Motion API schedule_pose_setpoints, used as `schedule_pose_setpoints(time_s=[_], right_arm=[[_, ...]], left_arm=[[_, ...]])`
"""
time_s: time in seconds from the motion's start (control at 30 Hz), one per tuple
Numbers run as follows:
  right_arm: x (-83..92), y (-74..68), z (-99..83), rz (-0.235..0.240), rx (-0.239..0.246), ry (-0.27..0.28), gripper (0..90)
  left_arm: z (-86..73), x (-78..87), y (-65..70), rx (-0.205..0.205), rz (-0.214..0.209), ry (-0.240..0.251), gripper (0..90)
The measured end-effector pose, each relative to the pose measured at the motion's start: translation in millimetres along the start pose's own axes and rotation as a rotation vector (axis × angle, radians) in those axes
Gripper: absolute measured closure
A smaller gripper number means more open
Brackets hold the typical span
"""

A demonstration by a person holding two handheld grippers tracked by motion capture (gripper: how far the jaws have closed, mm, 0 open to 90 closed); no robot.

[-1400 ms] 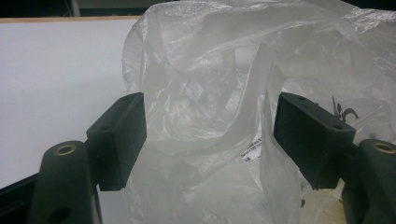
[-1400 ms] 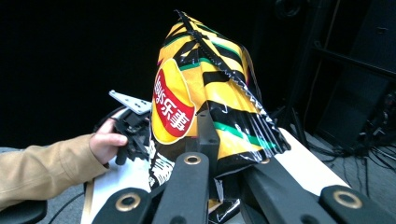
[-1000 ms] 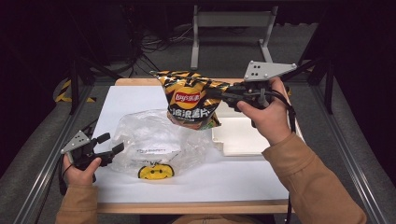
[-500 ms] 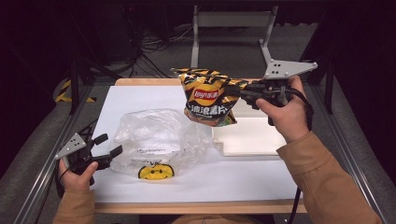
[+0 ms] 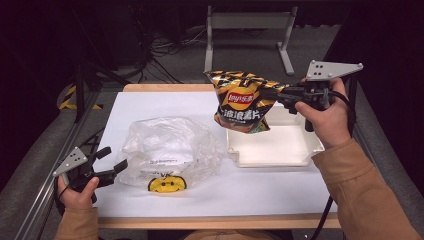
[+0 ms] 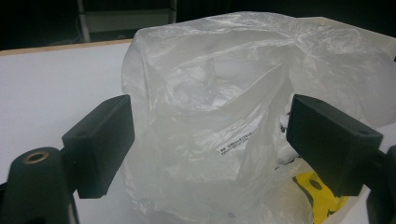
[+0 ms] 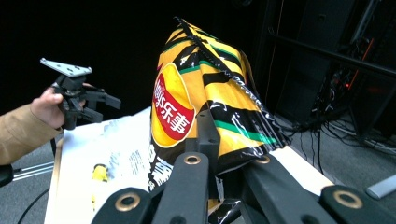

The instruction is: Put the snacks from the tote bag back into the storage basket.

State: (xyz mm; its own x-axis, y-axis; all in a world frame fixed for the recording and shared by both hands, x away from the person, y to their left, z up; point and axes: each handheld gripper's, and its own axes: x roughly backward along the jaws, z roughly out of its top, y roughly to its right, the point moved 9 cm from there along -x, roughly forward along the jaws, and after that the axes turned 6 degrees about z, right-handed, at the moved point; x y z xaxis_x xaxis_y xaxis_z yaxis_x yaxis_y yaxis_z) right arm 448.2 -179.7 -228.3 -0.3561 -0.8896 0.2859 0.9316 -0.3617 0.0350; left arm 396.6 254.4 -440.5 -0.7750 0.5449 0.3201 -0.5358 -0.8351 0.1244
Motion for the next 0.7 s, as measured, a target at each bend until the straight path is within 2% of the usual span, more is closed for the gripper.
schedule_pose_setpoints(time_s=[0.4,0.7], right_arm=[[15.1,23.8,-14.7,-0.019,-0.019,-0.024,90.0],[12.6,37.9,-37.4,-0.004,-0.026,-0.039,90.0]], left_arm=[[-7.5,13.7,-1.4,0.000,0.028,-0.010,16.1],[-7.0,18.0,0.1,-0.003,0.017,0.010,16.2]])
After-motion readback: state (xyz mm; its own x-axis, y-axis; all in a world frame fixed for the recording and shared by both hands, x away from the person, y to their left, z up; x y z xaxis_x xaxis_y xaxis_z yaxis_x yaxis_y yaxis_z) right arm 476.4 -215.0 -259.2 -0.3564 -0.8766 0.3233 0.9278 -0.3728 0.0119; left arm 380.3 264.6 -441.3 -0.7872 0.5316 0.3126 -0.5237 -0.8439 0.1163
